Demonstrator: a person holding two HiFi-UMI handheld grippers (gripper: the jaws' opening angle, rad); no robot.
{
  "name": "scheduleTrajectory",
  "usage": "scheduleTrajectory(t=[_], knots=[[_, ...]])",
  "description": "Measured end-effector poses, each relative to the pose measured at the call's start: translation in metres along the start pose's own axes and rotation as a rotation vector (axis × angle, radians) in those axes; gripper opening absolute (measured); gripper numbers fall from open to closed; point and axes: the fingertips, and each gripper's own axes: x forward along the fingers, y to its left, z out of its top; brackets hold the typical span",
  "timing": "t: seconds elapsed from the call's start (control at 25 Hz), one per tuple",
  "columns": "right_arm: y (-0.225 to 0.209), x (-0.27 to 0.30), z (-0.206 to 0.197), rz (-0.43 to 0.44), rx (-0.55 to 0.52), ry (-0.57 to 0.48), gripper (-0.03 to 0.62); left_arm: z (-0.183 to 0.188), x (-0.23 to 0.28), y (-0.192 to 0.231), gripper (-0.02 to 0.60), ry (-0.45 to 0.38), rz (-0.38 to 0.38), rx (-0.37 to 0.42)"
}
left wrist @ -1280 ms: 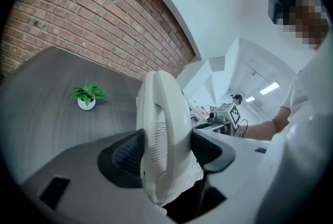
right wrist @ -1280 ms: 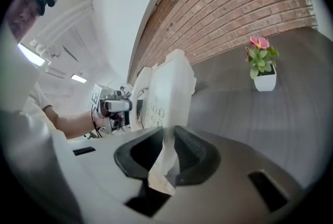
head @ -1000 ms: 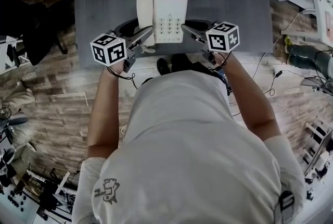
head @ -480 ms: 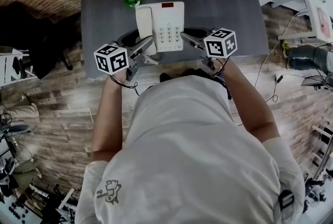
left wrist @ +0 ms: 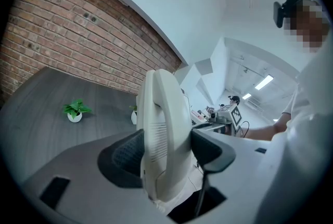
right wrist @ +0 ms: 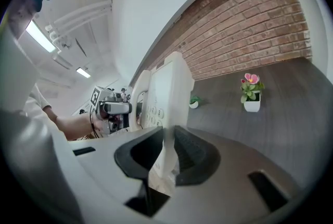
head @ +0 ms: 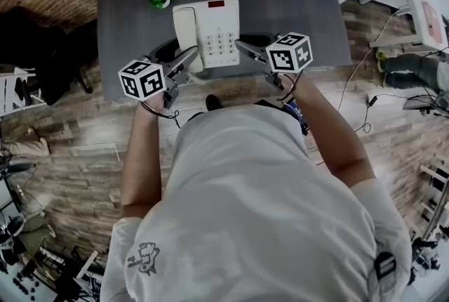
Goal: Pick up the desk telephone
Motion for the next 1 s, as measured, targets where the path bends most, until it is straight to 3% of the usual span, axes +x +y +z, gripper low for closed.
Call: scheduleTrajectory(t=[0.16, 0.52, 0.8, 1.0], knots=[[-0.018, -0.058, -0.023, 0.018, -0.014, -0.008, 0.072, -0.021, 0.036, -0.051, 0.296, -0.003, 0.018, 0.007], [-0.023, -0.119, -0.063, 0.037, -0.021, 0.000, 0.073, -0.055, 0.060, -0.113, 0.296, -0.008, 0.044, 0.027], [-0.010, -0.156, -0.094, 0.057, -0.030, -0.004, 0.072, -0.084, 0.057, -0.157, 0.296, -0.017, 0.066, 0.030], [0.036, -0.168, -0.134, 0.069, -0.035, -0.009, 0.073, -0.121, 0.017, -0.187, 0.296, -0.018, 0.076, 0.040]])
